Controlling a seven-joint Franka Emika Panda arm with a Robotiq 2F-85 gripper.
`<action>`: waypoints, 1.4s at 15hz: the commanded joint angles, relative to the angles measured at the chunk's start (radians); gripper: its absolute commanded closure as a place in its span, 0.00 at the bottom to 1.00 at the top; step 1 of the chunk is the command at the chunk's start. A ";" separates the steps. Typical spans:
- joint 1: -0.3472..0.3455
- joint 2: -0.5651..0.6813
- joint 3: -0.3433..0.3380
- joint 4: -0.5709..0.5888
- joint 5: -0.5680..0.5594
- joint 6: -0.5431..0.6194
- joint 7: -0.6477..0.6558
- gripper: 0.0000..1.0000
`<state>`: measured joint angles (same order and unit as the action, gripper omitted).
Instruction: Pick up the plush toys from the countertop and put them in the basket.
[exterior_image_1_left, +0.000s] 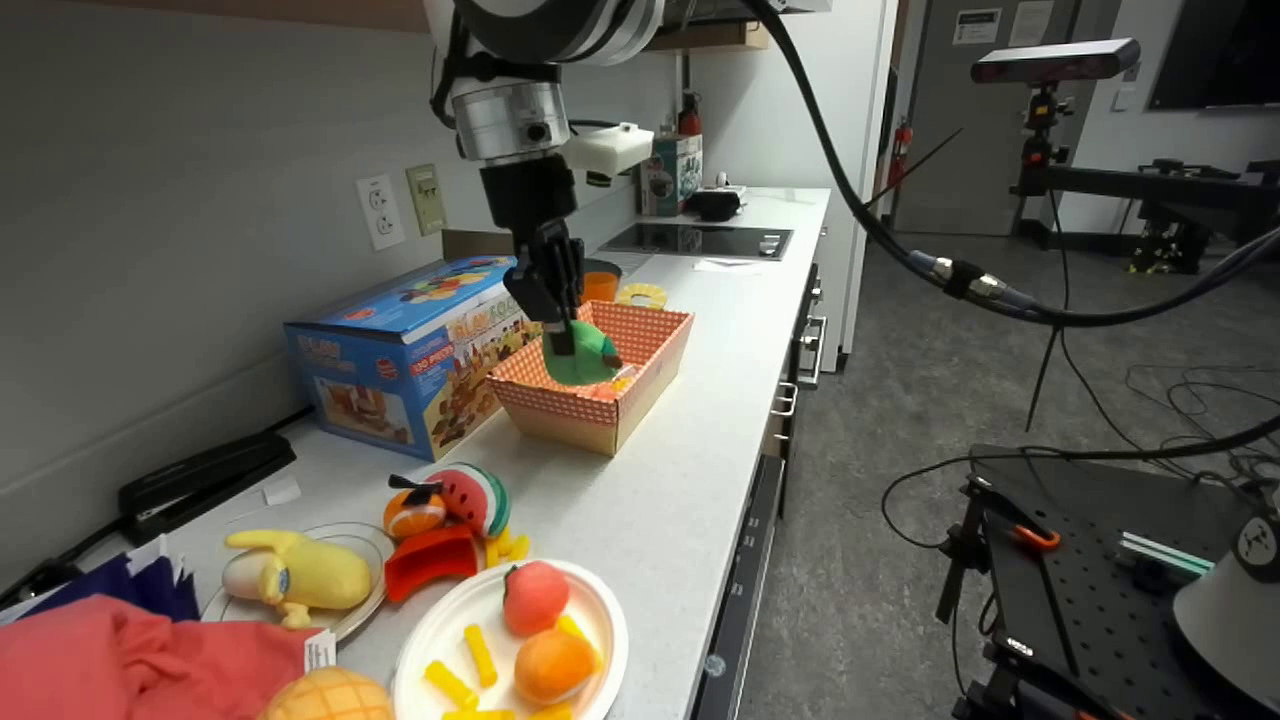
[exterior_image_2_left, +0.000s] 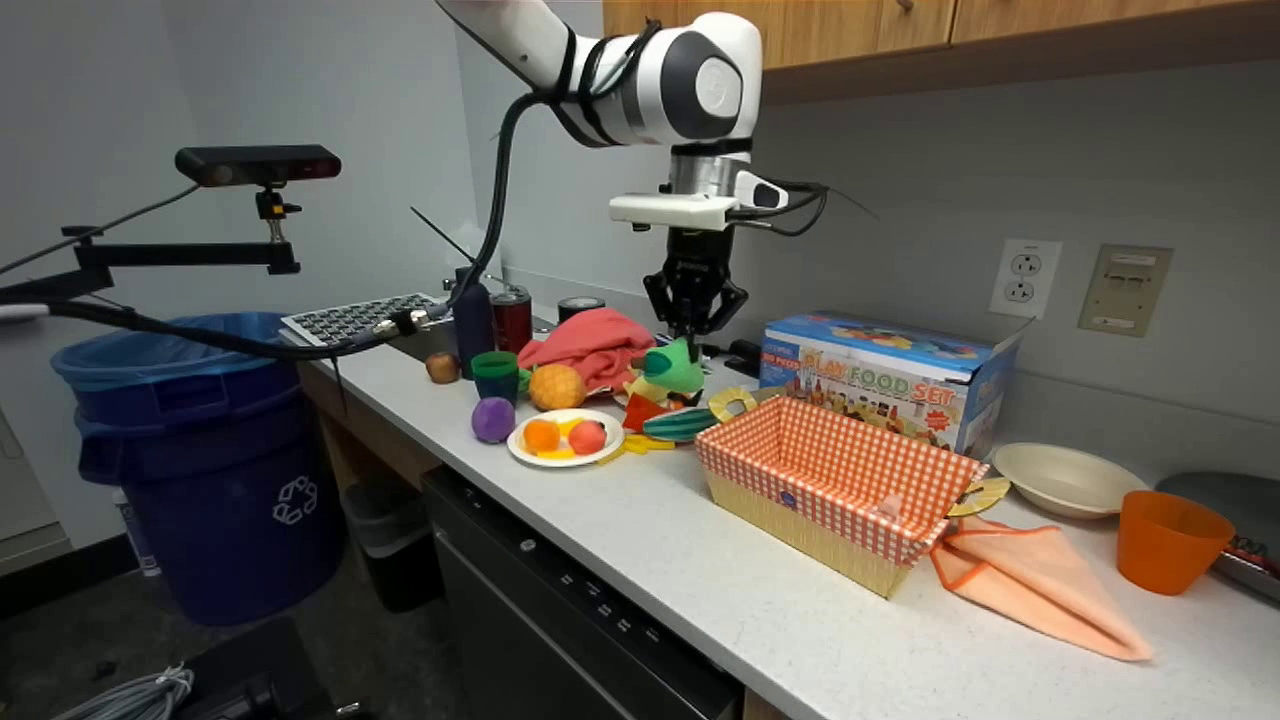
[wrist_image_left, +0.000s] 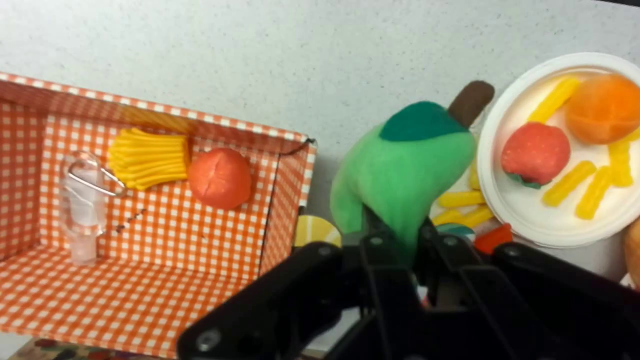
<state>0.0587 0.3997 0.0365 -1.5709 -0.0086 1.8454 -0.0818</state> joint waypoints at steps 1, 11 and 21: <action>-0.016 -0.007 -0.034 -0.052 -0.035 0.048 0.064 0.96; -0.015 0.034 -0.117 -0.141 -0.071 0.472 0.361 0.58; 0.071 -0.047 -0.101 -0.226 -0.188 0.487 0.434 0.00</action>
<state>0.0922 0.4372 -0.0680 -1.7385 -0.1701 2.3526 0.3433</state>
